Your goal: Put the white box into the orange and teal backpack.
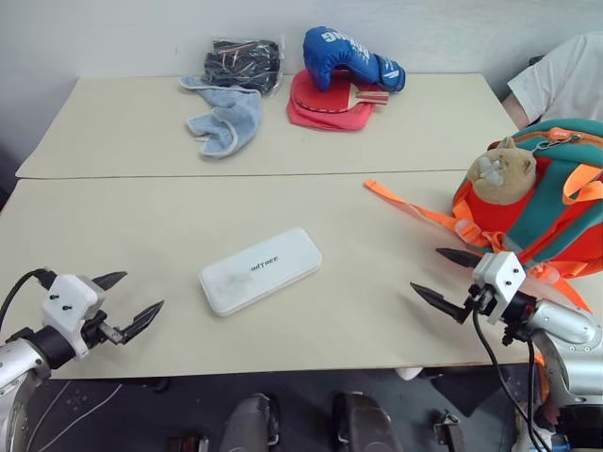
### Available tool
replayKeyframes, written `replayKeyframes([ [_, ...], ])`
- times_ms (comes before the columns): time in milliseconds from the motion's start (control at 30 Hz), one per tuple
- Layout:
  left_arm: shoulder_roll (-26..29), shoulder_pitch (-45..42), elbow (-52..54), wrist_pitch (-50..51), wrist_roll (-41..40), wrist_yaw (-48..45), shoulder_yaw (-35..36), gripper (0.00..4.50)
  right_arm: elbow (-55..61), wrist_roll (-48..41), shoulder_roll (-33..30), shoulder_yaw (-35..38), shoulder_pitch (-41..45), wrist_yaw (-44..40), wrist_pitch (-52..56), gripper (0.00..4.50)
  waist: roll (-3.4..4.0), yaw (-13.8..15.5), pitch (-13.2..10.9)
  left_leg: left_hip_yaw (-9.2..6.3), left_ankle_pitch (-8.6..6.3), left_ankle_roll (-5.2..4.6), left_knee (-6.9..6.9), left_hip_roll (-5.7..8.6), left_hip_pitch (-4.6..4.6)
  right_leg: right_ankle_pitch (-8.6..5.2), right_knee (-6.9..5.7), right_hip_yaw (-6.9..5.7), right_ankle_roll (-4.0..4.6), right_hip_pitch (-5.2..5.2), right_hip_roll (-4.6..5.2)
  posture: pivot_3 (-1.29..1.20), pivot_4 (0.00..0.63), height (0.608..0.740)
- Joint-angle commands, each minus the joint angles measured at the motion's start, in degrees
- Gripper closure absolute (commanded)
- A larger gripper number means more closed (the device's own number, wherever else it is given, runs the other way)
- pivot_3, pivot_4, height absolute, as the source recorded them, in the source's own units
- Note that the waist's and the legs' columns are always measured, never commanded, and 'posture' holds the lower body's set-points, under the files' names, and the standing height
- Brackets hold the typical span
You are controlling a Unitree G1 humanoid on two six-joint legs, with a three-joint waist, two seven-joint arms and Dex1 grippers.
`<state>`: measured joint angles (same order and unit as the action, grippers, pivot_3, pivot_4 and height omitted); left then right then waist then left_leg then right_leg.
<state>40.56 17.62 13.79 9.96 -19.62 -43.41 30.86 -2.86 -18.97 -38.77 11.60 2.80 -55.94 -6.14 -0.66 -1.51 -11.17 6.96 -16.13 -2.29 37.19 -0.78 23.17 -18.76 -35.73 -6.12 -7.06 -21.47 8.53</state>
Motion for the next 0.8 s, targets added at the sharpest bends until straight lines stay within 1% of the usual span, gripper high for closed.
replayKeyframes([
  [33, 0.0, 0.4, 1.1, -1.0, -0.6, -0.4, 1.1, 0.0, 0.7, -0.5, -1.0, 0.1, -0.1, -1.7, -1.1, 0.04, 0.0, 0.0, 0.0, 0.0, -0.01, 0.02, 0.01, 0.0, 0.0, 0.0, -0.01, 0.02, 0.0, 0.0, 0.01, 0.0, 0.15, 0.74],
  [233, 0.1, 3.0, 3.9, 4.3, -5.0, -2.6, 1.7, 0.0, 2.2, -0.5, 0.2, -3.3, 3.0, -2.4, 1.3, 0.04, 0.0, 0.0, 0.0, -0.02, -0.02, 0.04, 0.0, -0.01, 0.0, 0.0, -0.02, 0.11, 0.0, -0.01, 0.02, 0.0, 0.15, 0.74],
  [367, 0.3, 3.2, 4.3, 4.1, -4.5, -2.6, 1.8, 0.0, 0.4, 2.6, 1.3, -7.1, 9.0, -0.5, 2.8, 0.04, 0.0, -0.2, 0.0, -0.02, -0.03, 0.08, 0.0, -0.03, -0.02, 0.0, -0.04, 0.11, 0.0, -0.03, 0.0, 0.0, 0.15, 0.74],
  [400, 0.2, 3.2, 4.4, 3.7, -3.9, -2.3, 1.6, 0.18, 0.2, 2.7, 1.8, -8.1, 10.4, -0.6, 3.7, 0.41, 0.0, -0.2, 0.0, -0.02, -0.04, 0.1, 0.0, -0.03, -0.02, -0.01, -0.05, 0.11, 0.01, -0.03, 0.0, 0.0, 0.15, 0.74],
  [433, 0.0, 2.8, 4.6, 3.7, -3.8, -1.9, 1.3, 0.39, 0.0, 2.5, 2.4, -9.2, 12.1, -0.8, 5.4, 0.59, 0.0, -0.1, 0.0, -0.03, -0.03, 0.1, -0.01, -0.03, -0.01, -0.01, -0.04, 0.11, 0.02, -0.03, 0.0, 0.0, 0.15, 0.74],
  [500, -2.6, 1.2, 6.3, 4.2, -3.1, 2.1, -0.4, 0.87, -0.7, 4.7, 4.5, -12.7, 16.5, 0.6, 7.7, 1.24, 0.0, -0.1, 0.0, -0.03, -0.03, 0.09, -0.01, -0.03, -0.01, -0.01, -0.03, 0.12, 0.03, -0.04, 0.02, 0.0, 0.15, 0.74],
  [567, -4.6, 2.1, 9.3, 5.4, -1.0, 5.0, -3.6, 1.49, 0.0, 6.0, 7.3, -14.6, 19.5, 4.2, 12.2, 1.92, 0.0, -0.1, 0.0, -0.03, -0.02, 0.09, 0.01, -0.03, -0.01, -0.01, -0.04, 0.12, 0.03, -0.03, 0.03, 0.0, 0.15, 0.74],
  [633, -6.8, 3.3, 11.4, 5.7, 0.8, 7.7, -5.0, 2.05, 1.6, 7.5, 10.3, -16.0, 20.7, 8.3, 15.5, 2.56, -0.03, -0.1, 0.0, -0.05, -0.02, 0.08, 0.02, -0.03, 0.01, -0.01, -0.11, 0.15, 0.03, -0.03, 0.04, 0.0, 0.15, 0.74],
  [700, -8.7, 3.5, 12.7, 6.3, 0.9, 9.9, -4.9, 2.66, 1.6, 10.1, 12.1, -17.6, 21.1, 10.6, 14.7, 3.25, -0.03, 0.0, 0.0, -0.07, -0.02, 0.08, -0.01, -0.03, 0.05, -0.01, -0.21, 0.12, 0.03, -0.04, 0.03, 0.0, 0.15, 0.74],
  [800, -11.4, 4.7, 16.2, 9.0, -0.6, 12.2, -6.2, 3.53, -4.1, 15.3, 16.6, -19.3, 23.4, 18.2, 12.1, 4.22, -0.04, -0.1, 0.0, -0.07, -0.02, 0.07, 0.03, -0.03, 0.09, -0.01, -0.19, 0.05, 0.03, -0.03, 0.02, 0.0, 0.15, 0.74],
])
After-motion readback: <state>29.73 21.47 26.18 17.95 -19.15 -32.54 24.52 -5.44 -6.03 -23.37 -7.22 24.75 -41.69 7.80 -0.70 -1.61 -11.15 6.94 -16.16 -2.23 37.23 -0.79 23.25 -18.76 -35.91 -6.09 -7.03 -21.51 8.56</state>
